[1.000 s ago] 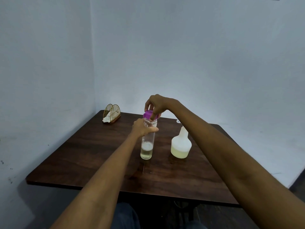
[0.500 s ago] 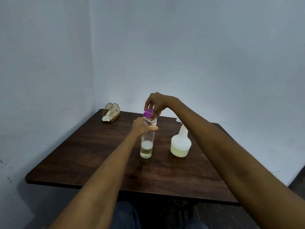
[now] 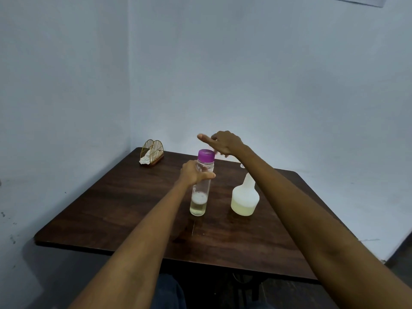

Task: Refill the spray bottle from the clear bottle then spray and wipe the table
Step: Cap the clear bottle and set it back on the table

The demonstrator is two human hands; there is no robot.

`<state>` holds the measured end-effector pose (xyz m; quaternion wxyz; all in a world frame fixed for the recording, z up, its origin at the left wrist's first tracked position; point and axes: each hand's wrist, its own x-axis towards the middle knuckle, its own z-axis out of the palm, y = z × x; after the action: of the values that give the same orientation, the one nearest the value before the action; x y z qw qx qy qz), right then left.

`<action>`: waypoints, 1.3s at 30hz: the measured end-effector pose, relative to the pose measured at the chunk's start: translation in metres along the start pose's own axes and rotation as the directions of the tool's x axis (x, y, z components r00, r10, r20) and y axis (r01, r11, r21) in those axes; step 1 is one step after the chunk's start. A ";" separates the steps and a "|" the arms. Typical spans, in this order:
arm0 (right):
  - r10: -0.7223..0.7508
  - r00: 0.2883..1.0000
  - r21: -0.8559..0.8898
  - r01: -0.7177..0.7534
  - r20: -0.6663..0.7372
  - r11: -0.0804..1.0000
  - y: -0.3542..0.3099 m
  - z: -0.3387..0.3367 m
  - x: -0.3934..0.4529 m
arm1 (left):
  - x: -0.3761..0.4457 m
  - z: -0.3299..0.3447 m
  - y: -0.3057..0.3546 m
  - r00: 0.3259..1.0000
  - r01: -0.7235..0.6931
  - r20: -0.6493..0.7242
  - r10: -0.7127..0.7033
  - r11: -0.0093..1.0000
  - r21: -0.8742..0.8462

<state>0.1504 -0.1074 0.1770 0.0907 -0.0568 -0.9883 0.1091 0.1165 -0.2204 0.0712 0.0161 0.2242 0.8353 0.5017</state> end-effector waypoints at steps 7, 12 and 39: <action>-0.024 0.999 0.197 0.028 -0.023 0.980 0.012 -0.006 -0.009 | -0.003 0.000 0.000 1.000 0.000 0.019 0.001 0.998 -0.061; -0.130 0.991 0.345 0.137 -0.044 0.928 0.004 -0.002 -0.011 | -0.001 0.001 0.001 1.000 0.003 0.015 -0.003 1.000 -0.004; -0.101 0.965 -0.188 0.056 -0.240 0.981 -0.005 0.043 -0.012 | -0.002 0.008 -0.003 0.995 0.039 -0.094 -0.042 0.999 -0.029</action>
<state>0.1539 -0.1227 0.1352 0.2125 -0.0384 -0.9764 0.0079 0.1193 -0.2161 0.0643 -0.0103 0.1828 0.8327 0.5226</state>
